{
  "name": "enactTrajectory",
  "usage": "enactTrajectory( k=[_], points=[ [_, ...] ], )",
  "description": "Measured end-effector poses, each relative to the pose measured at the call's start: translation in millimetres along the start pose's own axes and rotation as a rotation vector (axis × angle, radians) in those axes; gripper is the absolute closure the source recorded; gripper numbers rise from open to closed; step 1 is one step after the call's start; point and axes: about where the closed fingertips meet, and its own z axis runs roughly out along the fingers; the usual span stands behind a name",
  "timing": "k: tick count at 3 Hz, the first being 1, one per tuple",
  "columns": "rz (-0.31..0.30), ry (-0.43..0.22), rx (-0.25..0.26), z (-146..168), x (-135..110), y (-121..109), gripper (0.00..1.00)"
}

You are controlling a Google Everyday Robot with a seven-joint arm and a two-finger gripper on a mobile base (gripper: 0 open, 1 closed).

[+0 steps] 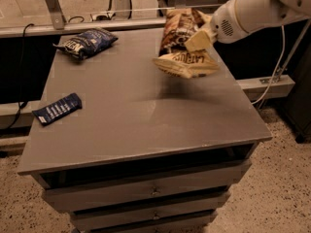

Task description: Move brown chip bag near rxbar blueberry

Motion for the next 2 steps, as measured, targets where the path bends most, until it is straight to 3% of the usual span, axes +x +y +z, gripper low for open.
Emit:
enactTrajectory(
  k=[2],
  points=[
    [-0.159, -0.151, -0.397, 84, -53, 79, 1.00]
  ],
)
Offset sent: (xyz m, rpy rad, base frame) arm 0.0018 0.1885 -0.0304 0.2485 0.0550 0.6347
